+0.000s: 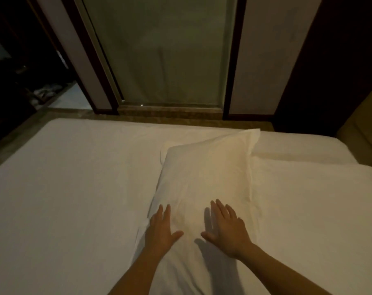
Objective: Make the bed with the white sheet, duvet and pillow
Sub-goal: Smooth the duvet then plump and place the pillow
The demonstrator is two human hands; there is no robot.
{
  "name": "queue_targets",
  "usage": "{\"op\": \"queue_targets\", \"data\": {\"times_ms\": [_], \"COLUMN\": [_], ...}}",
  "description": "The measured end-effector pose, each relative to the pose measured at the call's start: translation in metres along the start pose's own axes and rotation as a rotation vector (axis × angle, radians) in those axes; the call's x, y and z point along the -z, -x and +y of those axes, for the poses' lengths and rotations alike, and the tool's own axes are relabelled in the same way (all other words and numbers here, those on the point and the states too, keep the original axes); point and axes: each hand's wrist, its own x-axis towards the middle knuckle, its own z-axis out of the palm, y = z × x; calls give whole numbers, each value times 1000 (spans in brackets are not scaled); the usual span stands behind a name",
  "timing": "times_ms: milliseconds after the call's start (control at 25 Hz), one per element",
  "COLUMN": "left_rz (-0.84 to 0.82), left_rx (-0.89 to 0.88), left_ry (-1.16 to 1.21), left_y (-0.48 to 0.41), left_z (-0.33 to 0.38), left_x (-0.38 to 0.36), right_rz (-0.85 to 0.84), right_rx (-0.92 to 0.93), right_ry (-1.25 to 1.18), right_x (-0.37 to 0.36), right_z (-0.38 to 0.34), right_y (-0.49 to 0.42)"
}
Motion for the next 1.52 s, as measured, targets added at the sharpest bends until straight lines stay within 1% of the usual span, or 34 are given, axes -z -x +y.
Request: {"op": "queue_targets", "data": {"times_ms": [80,120,200,240,320,360,400,440,520,560,600,640,680,800,840,1000,1120,1200,1240,1400,1520], "left_rz": [-12,-18,22,86,260,332,364,381,351,332,395,383,366,381,383,477,611,735,772,879,950], "left_rx": [16,41,87,100,113,108,69,28,23,38,42,87,119,148,126,-65,-201,-291,-335,-495,-644], "left_ry": [12,37,130,177,224,213,191,160,201,251,303,407,459,583,635,787,767,763,769,771,785], "left_y": [-24,-36,-53,-60,-65,-64,-63,-62,-62,-59,-57,-57,-58,-48,-43,-19,-4,9,15,43,72], "left_z": [-10,-13,-17,-17,-13,-13,-12,-12,-14,-14,-13,-10,-7,10,19,59,89,115,129,189,234], "left_x": [-6,-12,-32,-43,-58,-64,-68,-72,-77,-76,-74,-66,-60,-37,-31,-12,8,29,37,48,56], "right_rz": [-23,-24,19,104,287,360,421,441,506,544,558,551,557,619,617,632,654,700,735,842,931], "right_rx": [-73,-133,-216,-205,-99,-69,-52,-54,-69,-91,-99,-128,-161,-279,-306,-370,-403,-364,-351,-315,-225], "right_ry": [62,53,63,120,226,244,229,196,100,39,-12,-80,-153,-538,-648,-821,-895,-918,-923,-954,-963], "right_x": [-17,-23,-40,-47,-67,-78,-86,-91,-92,-91,-86,-80,-76,-53,-48,-8,18,42,54,102,133], "right_z": [1,1,4,5,10,14,19,23,25,21,14,6,0,-9,-7,5,13,17,21,51,73], "right_y": [-27,-39,-62,-70,-82,-83,-84,-83,-80,-78,-78,-80,-83,-77,-74,-51,-37,-22,-15,24,60]}}
